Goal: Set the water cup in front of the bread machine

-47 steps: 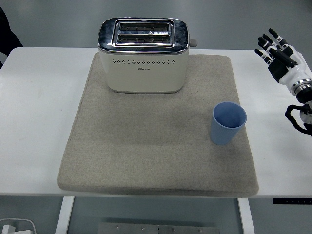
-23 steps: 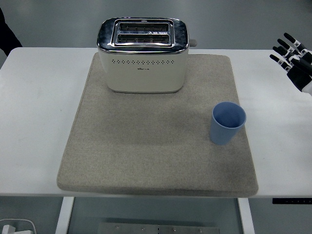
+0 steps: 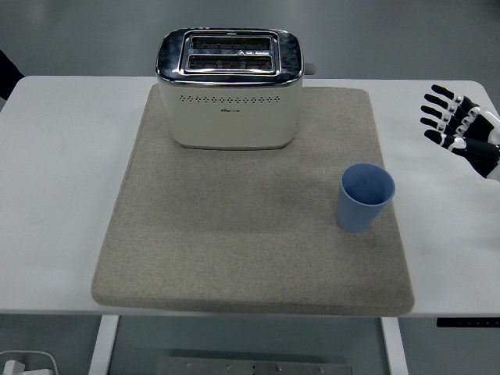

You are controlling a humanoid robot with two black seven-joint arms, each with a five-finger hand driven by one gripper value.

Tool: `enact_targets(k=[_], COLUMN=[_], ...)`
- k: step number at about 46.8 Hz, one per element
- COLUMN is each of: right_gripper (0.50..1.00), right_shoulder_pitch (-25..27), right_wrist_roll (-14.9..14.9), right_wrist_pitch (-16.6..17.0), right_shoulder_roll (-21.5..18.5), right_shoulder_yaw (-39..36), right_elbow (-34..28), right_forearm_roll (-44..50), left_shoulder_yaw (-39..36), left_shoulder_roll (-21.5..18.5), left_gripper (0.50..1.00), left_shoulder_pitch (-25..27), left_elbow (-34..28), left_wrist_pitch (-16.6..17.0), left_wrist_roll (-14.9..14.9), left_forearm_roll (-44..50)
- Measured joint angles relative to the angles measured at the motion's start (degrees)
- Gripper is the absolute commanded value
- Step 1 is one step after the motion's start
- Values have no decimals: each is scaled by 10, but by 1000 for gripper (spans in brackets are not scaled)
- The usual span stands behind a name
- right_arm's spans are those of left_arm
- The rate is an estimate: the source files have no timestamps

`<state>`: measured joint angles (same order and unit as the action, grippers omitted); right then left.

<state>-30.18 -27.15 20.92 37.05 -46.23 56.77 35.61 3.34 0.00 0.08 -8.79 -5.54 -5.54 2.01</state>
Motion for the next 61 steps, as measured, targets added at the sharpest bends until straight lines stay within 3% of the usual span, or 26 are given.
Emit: enact_targets(k=[7,25,39,61], right_gripper=[928,928,928,926], right_shoulder_pitch=[11,63,134,184], right_wrist_roll=[-36,-76,-79,-79], right_wrist_pitch=[-2,-9,-20,-104], right_shoulder_roll=[10,81,114,110], right_shoulder_yaw=[0,0,0,1], right_elbow=[4,52,94,147], right_forearm_roll=[30,54,72,137], left_shoulder_yaw=[0,0,0,0], left_shoulder_roll=[0,0,0,0], left_gripper=[1000,1000,1000,1000], left_shoulder_pitch=[0,0,0,0], left_elbow=[0,0,0,0], left_wrist_pitch=[0,0,0,0], left_wrist_roll=[0,0,0,0], left_forearm_roll=[0,0,0,0])
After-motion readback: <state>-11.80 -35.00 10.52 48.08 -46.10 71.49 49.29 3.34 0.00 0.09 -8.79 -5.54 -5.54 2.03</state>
